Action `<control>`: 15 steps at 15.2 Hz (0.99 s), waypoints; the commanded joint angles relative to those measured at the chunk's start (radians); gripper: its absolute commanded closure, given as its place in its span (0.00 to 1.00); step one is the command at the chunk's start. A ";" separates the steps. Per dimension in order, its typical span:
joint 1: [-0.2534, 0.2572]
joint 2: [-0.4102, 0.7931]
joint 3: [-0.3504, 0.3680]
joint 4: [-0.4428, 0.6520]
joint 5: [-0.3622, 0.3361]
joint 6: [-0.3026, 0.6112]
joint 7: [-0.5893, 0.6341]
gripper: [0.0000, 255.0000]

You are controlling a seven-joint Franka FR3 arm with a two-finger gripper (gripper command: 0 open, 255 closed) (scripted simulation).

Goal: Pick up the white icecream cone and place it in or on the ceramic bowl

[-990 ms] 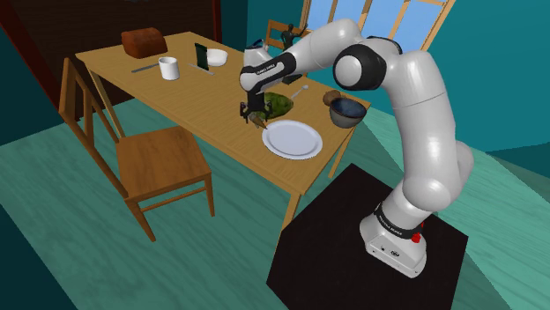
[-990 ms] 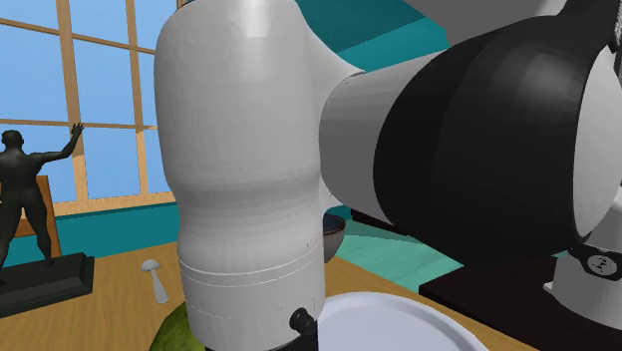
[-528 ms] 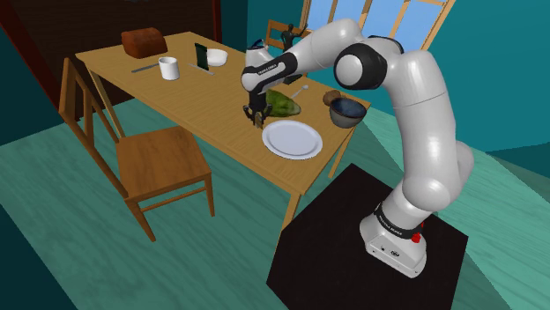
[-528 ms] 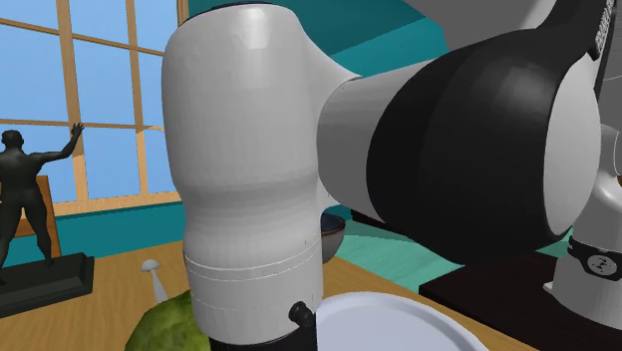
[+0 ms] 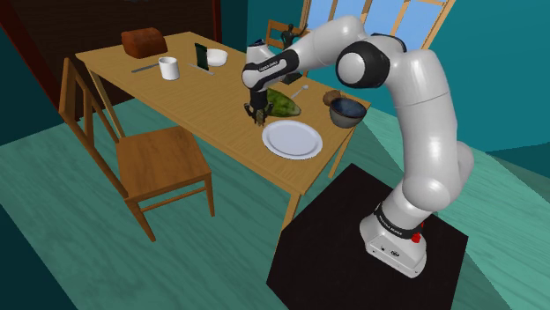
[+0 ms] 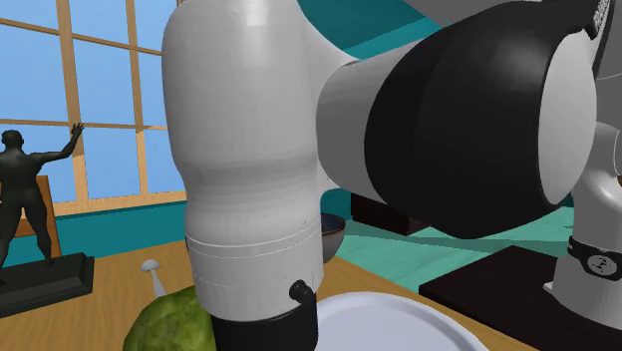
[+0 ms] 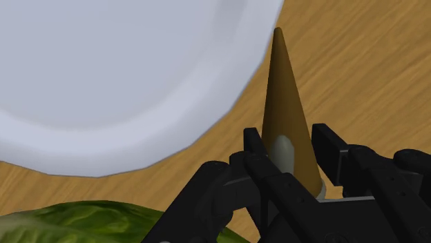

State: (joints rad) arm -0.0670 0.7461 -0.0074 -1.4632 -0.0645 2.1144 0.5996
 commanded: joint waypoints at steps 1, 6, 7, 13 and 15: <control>0.000 -0.014 0.000 0.004 0.000 -0.018 -0.001 1.00; 0.000 -0.051 0.001 0.013 0.001 -0.064 -0.003 1.00; 0.000 -0.058 0.001 0.015 0.002 -0.073 -0.004 1.00; 0.000 -0.095 0.001 0.037 0.003 -0.132 -0.007 1.00; 0.000 -0.106 0.001 0.047 0.003 -0.153 -0.009 1.00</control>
State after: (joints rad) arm -0.0665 0.6430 -0.0063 -1.4277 -0.0616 1.9759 0.5918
